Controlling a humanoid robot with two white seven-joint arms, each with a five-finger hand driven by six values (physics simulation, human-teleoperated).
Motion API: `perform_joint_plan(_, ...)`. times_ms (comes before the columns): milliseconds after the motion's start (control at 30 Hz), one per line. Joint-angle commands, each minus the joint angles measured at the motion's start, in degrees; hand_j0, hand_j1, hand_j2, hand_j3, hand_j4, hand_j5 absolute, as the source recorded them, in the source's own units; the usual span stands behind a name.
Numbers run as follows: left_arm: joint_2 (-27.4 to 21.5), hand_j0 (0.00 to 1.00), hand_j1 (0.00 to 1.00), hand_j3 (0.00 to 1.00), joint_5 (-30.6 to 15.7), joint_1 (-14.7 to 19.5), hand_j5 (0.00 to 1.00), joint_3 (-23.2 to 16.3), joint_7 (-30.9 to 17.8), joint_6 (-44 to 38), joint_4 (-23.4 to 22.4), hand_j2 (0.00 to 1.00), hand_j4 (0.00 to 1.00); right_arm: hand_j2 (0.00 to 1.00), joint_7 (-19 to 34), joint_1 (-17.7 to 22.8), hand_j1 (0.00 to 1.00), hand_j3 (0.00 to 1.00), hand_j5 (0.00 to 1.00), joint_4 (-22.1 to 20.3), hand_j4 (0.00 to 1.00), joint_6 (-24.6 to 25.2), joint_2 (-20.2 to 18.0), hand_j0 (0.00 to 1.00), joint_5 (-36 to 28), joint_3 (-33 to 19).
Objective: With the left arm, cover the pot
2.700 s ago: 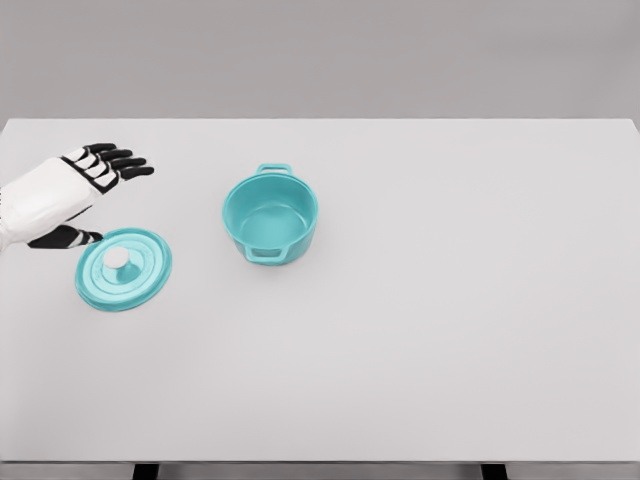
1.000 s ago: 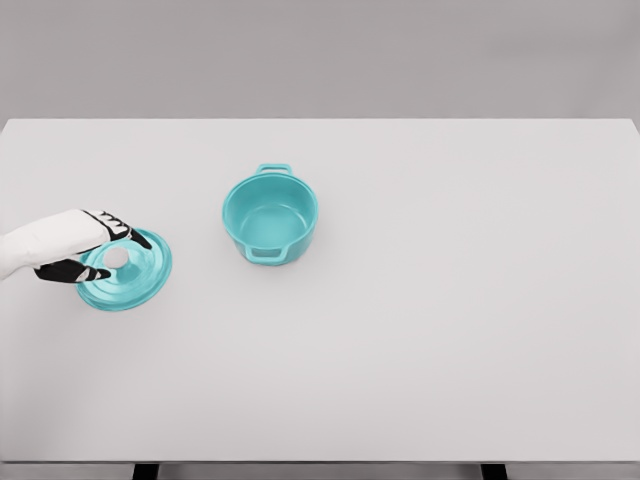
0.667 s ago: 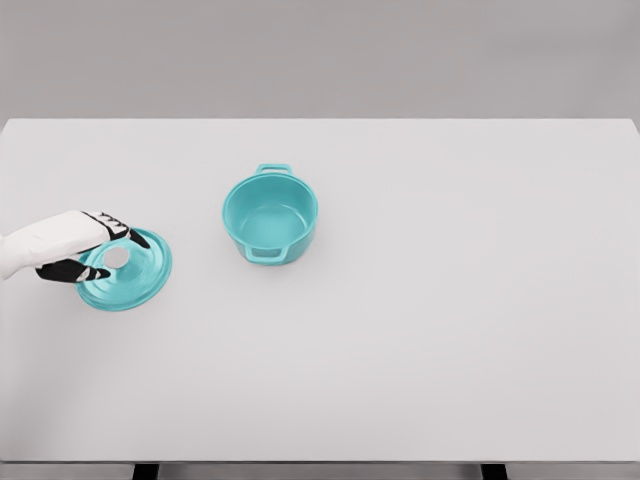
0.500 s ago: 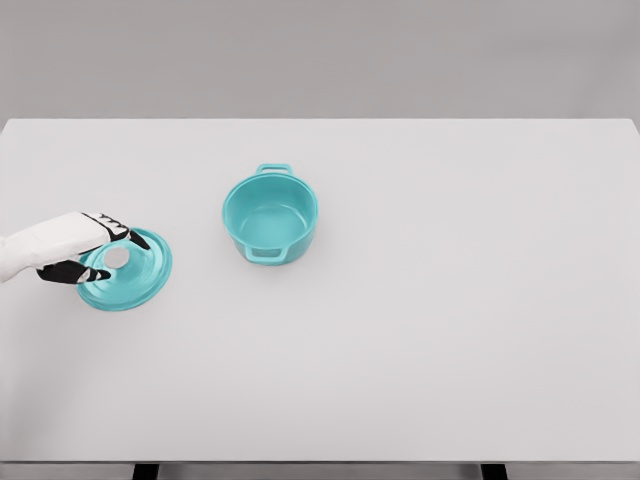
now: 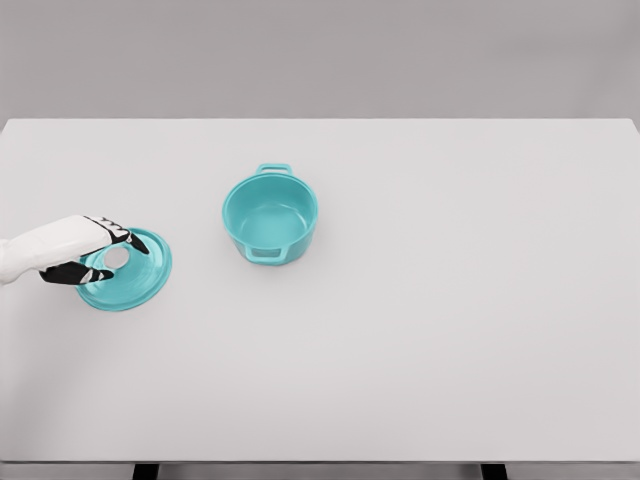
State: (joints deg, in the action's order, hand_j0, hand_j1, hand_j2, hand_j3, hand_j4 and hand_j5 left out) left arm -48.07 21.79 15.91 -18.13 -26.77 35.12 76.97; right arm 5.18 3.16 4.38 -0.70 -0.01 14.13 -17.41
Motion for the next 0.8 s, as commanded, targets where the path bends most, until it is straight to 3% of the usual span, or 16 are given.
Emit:
perform_joint_plan(0, 0.0, 0.66, 0.66, 0.66, -0.3, 0.0, 0.66, 0.0, 0.1, -0.1, -0.1, 0.66, 0.66, 1.00, 0.0, 0.0, 1.00, 1.00, 1.00, 0.0, 1.00, 0.0, 0.0, 1.00, -0.1, 0.0)
perform_joint_plan(767, -0.1, 0.51, 0.51, 0.51, -0.5, -0.1, 0.51, 0.1, 0.1, -0.1, 0.5, 0.51, 0.51, 1.00, 0.0, 0.0, 1.00, 1.00, 1.00, 0.0, 1.00, 0.0, 0.0, 1.00, 0.0, 0.0)
